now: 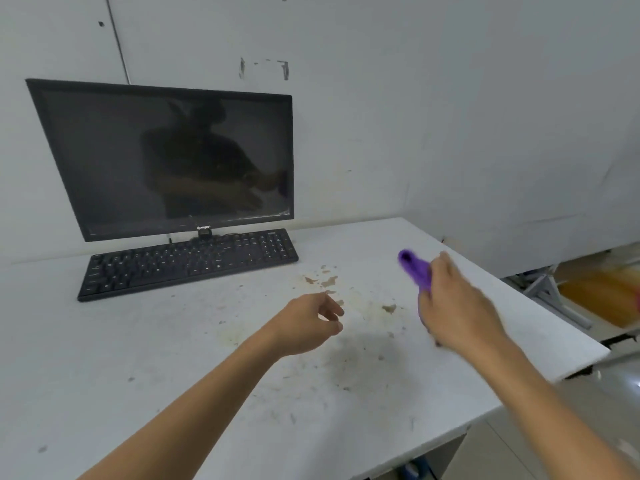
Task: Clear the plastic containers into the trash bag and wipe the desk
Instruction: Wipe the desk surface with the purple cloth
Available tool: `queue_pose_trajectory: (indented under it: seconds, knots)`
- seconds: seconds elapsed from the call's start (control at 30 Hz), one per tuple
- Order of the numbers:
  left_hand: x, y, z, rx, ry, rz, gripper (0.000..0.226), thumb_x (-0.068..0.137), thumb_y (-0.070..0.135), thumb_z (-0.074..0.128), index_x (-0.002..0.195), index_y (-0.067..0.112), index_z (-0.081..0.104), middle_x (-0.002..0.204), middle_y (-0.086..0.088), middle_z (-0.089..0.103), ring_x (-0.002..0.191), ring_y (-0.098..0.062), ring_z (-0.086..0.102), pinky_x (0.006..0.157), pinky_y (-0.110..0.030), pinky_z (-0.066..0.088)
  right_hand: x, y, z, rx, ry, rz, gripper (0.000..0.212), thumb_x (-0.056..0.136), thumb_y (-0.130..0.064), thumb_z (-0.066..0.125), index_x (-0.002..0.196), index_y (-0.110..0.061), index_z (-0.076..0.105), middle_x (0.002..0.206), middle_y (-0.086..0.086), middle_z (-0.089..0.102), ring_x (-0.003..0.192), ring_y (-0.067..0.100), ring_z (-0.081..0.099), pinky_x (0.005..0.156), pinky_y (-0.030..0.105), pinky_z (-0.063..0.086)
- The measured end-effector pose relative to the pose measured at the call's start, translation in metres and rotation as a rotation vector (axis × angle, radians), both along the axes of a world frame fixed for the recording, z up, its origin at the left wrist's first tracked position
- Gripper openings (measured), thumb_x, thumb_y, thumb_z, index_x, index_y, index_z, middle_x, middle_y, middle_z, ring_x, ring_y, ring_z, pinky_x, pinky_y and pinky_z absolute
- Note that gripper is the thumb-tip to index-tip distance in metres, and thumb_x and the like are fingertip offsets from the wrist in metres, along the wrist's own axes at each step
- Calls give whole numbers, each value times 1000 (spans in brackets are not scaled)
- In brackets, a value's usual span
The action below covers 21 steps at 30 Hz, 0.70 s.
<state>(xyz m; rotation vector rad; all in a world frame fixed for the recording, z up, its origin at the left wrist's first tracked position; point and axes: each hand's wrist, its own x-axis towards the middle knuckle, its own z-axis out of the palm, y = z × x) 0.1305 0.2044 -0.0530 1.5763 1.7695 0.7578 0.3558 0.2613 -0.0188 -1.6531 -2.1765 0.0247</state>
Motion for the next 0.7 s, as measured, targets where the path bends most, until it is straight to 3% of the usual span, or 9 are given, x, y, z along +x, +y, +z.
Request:
queue_pose_trajectory:
  seconds: [0.07,0.1,0.17,0.2,0.27,0.33,0.43,0.53,0.7]
  knots:
    - [8,0,-11,-5,6,4,23,93,28,63,115,24,66,114,11,66,95,-12,66,70,-20,49,-2,-17,-30,-256,-109,112,43,100,-35,47,130,-6,38,147,14,46,118,30,57,85,38,45]
    - [11,1,-16,-7,2,10,22,93,27,62,114,24,66,113,11,66,93,-11,66,67,-18,49,-2,-23,-47,-389,-147,205,48,99,-45,48,131,-10,38,157,10,36,132,24,47,100,35,42]
    - [17,4,-23,-21,38,7,23,93,27,62,116,25,65,117,9,66,93,-10,64,70,-17,49,2,-24,-74,-528,-143,343,58,94,-68,41,129,-22,38,169,-1,8,155,16,7,125,35,13]
    - [19,7,-26,-28,72,5,26,93,28,62,119,25,64,122,7,65,99,-10,63,77,-19,50,3,-20,-82,-542,-78,343,69,89,-76,31,134,-25,35,169,-3,5,155,14,-4,126,38,2]
    - [26,10,-30,-13,170,12,36,95,31,60,131,24,58,137,4,58,118,-14,57,94,-25,50,4,-6,-88,-518,60,255,90,81,-82,17,153,-27,20,170,-4,2,155,13,-9,126,40,-5]
    - [36,10,-36,35,332,4,51,99,38,53,147,22,43,155,3,41,140,-17,42,109,-31,40,-1,9,-94,-499,61,179,82,92,-73,15,161,-30,4,169,-5,-13,155,18,-14,125,44,-8]
    - [49,2,-53,6,537,-44,74,103,54,30,162,16,5,171,-1,0,157,-19,-1,126,-39,11,-14,31,-103,-470,-3,50,71,102,-59,14,161,-25,-6,168,1,-21,155,23,-16,123,45,-11]
    - [54,-10,-74,-41,613,-53,82,100,63,13,158,13,-16,168,-3,-21,153,-17,-22,126,-43,-6,-33,53,-106,-416,-116,3,68,104,-54,11,161,-22,-8,168,4,-19,155,26,-14,123,46,-10]
    - [55,-22,-84,97,576,112,80,100,59,11,156,13,-23,165,-2,-27,151,-15,-28,125,-41,-14,-81,79,-102,-448,-182,143,63,105,-50,9,161,-26,-5,169,-3,-14,155,27,-13,124,47,-10]
